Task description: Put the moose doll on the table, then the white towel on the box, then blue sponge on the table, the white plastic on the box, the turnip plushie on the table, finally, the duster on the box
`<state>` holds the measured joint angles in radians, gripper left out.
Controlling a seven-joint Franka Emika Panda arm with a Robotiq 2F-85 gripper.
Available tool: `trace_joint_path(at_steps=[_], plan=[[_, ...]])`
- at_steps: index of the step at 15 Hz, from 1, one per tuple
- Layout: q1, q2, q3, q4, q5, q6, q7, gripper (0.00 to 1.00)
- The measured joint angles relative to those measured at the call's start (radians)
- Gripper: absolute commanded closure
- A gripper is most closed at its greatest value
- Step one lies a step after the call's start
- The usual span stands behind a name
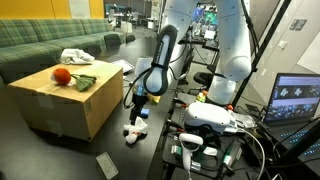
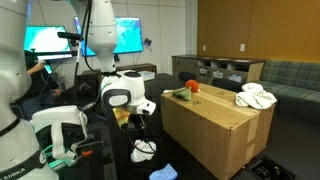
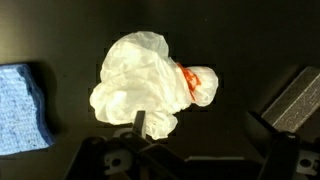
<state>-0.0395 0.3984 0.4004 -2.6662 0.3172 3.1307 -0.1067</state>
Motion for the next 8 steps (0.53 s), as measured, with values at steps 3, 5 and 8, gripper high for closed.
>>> trace_joint_path(at_steps=[3,5,8], plan=[[0.065,0.027,-0.056,-0.014,-0.053,0.047,0.073,0.0],[0.111,0.04,-0.092,-0.015,-0.08,0.047,0.113,0.0],[0.178,0.05,-0.126,-0.014,-0.106,0.047,0.156,0.0]])
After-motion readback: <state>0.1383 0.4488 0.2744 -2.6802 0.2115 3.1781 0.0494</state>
